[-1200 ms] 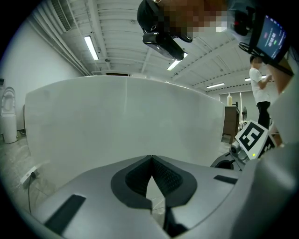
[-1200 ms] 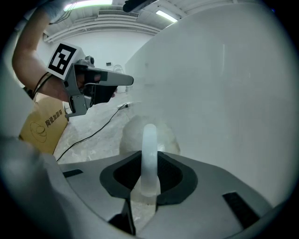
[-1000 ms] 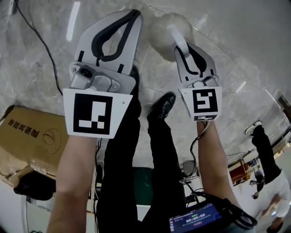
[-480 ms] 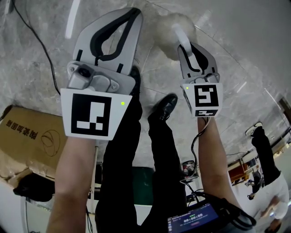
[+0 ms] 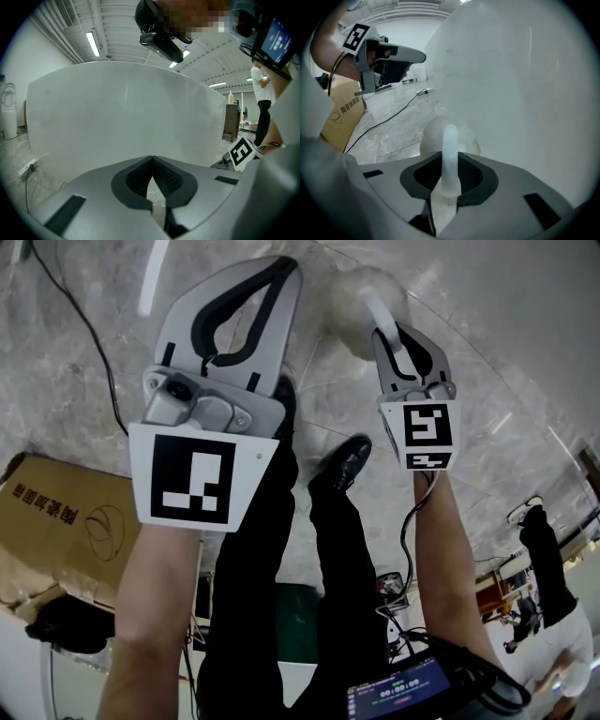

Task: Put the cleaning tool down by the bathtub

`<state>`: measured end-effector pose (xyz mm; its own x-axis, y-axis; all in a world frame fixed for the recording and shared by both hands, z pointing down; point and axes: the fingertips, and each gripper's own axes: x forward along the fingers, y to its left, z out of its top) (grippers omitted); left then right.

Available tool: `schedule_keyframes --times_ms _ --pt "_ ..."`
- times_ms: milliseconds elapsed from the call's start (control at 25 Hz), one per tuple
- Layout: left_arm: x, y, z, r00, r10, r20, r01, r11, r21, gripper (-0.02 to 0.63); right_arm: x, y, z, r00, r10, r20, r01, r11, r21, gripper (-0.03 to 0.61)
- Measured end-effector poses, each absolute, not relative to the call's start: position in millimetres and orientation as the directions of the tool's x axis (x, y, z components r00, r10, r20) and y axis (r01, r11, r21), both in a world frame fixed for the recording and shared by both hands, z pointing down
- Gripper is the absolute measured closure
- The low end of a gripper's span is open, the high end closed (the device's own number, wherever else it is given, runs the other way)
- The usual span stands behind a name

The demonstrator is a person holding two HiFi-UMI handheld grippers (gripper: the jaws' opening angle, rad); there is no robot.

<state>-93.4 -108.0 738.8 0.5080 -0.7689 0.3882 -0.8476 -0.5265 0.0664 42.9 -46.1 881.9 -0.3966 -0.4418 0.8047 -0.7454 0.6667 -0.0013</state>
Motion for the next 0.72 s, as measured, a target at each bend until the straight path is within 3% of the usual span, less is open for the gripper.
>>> schedule_keyframes --times_ms 720 --pt "-86.4 -107.9 745.3 0.515 -0.760 0.397 -0.845 -0.528 0.086 0.600 44.2 -50.7 902.1 -0.384 -0.427 0.818 -0.732 0.681 0.012 0.459"
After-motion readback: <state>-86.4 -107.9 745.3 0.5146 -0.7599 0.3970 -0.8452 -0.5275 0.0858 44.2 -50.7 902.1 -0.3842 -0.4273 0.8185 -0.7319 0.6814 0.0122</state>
